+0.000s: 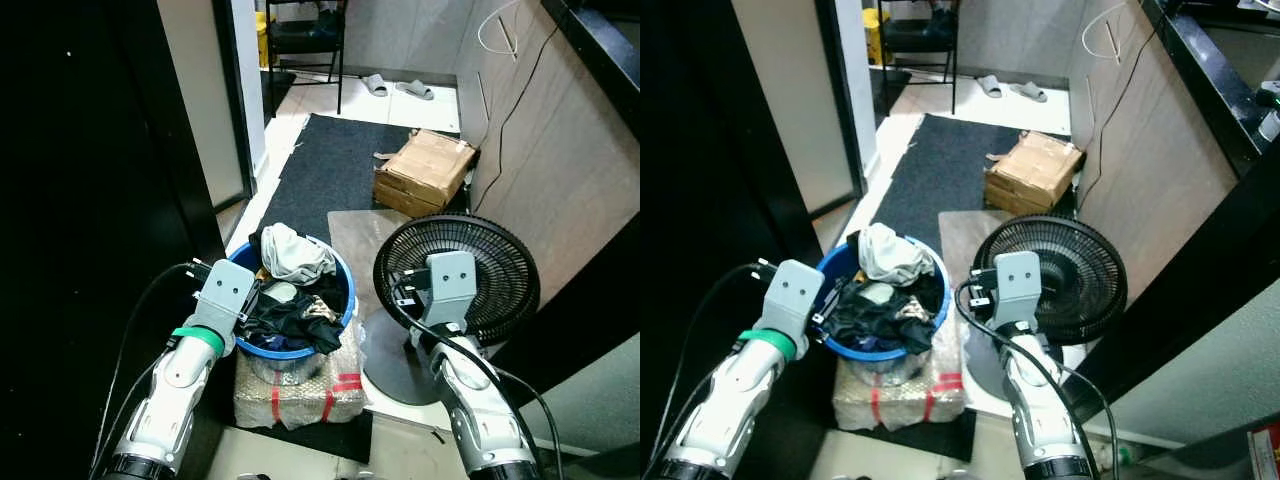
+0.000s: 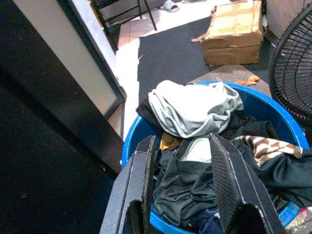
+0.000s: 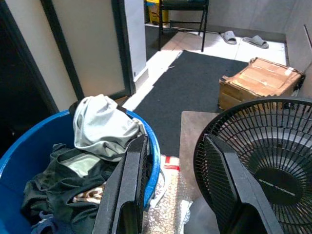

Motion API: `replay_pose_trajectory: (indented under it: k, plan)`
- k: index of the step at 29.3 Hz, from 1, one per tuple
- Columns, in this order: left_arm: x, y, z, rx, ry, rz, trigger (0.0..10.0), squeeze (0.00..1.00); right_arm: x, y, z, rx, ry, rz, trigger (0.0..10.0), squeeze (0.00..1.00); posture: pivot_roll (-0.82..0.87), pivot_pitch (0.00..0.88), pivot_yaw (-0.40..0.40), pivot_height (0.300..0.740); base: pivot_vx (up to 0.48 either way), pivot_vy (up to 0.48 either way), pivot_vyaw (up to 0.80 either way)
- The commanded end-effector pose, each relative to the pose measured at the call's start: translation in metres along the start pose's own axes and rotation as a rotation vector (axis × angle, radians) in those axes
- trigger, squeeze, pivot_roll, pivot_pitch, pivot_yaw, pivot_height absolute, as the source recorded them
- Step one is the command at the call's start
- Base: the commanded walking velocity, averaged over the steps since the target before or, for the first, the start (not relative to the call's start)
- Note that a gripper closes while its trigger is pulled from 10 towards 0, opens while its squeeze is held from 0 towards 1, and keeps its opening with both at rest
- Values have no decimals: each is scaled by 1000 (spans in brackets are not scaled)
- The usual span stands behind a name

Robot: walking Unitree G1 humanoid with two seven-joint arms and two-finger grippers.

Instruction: Clothes washing

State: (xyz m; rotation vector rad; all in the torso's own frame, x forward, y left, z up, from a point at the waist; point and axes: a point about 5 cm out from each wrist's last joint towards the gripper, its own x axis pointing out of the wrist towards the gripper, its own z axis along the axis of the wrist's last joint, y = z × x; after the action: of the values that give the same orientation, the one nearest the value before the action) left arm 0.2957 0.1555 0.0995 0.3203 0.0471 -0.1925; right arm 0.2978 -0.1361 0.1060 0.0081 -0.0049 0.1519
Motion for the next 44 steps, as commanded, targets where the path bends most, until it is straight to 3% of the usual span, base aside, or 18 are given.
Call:
replay_pose_trajectory:
  k: [1,5,16,25,31,44]
  plan:
    - [-2,0,-2,-20,9,3,10000,0,0,0,2,-5,2,7,10000,0,-121,48,29,740,0,0,0]
    - [-3,1,-3,-6,14,-9,10000,0,-2,2,3,3,-4,-2,10000,0,-135,61,59,740,0,0,0]
    - [-3,4,-1,-14,9,10,10000,0,0,4,8,14,-12,12,10000,0,-122,66,55,740,0,0,0]
    - [-6,11,-2,-7,22,34,10000,0,5,15,16,20,-39,49,10000,0,-49,73,44,740,0,0,0]
    - [-6,12,-2,-20,21,46,10000,0,9,11,12,56,-11,37,10000,0,-33,71,32,740,0,0,0]
    - [-6,10,0,-28,14,43,10000,0,9,11,13,42,-7,49,10000,0,-34,81,24,740,0,0,0]
